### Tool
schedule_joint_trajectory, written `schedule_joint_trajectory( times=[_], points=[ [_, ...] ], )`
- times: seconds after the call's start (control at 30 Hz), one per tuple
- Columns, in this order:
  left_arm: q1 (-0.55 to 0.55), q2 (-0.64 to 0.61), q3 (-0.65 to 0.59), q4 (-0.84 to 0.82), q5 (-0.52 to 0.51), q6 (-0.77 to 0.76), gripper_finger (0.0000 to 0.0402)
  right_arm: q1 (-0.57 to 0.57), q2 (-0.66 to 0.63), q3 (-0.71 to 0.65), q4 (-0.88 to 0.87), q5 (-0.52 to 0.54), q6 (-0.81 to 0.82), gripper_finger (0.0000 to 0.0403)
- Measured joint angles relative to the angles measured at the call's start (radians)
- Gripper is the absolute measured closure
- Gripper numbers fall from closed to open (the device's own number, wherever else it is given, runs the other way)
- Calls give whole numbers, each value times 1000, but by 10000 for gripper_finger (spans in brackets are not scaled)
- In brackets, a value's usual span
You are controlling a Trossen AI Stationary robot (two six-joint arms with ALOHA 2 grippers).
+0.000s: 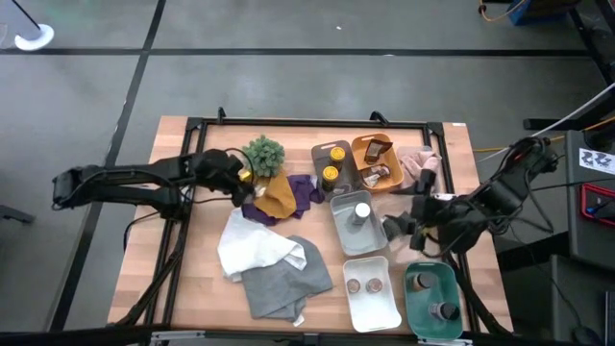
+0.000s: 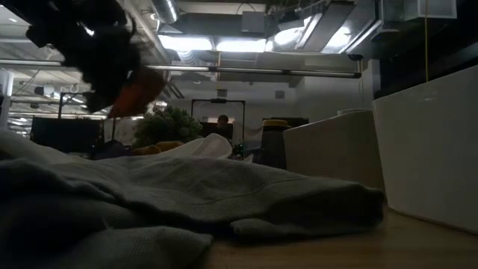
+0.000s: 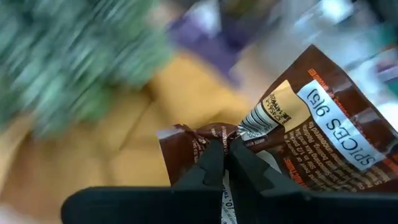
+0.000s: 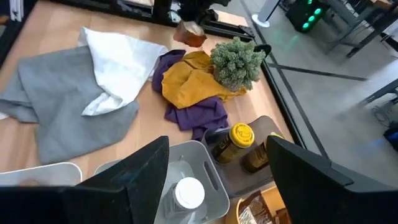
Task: Sort spices by type
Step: Put the orange seasoning pack into the yellow bin
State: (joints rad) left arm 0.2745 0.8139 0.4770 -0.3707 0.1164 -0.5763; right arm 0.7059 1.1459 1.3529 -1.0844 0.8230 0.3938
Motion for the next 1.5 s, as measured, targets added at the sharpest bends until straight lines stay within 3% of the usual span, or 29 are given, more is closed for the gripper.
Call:
schedule_joint_trajectory(
  times=[0.2, 0.4, 0.67, 0.83, 1.23, 1.5],
  points=[
    [-57, 0, 2, 314, 5, -3, 401, 0, -129, -173, 117, -7, 2, 134],
    [-82, 29, 2, 610, -49, 41, 401, 0, -296, -439, 396, -111, -23, 134],
    [-81, 247, 39, 1020, -114, 229, 401, 0, -506, -731, 724, -164, -62, 134],
    [-81, 474, 210, 1054, -128, 388, 401, 0, -601, -849, 838, -196, -70, 134],
    [-67, 1055, 772, 984, -132, 806, 401, 0, -690, -1096, 1204, -278, -124, 134],
    [-27, 1307, 1015, 952, -160, 975, 401, -35, -684, -1223, 1447, -305, -218, 134]
  ],
)
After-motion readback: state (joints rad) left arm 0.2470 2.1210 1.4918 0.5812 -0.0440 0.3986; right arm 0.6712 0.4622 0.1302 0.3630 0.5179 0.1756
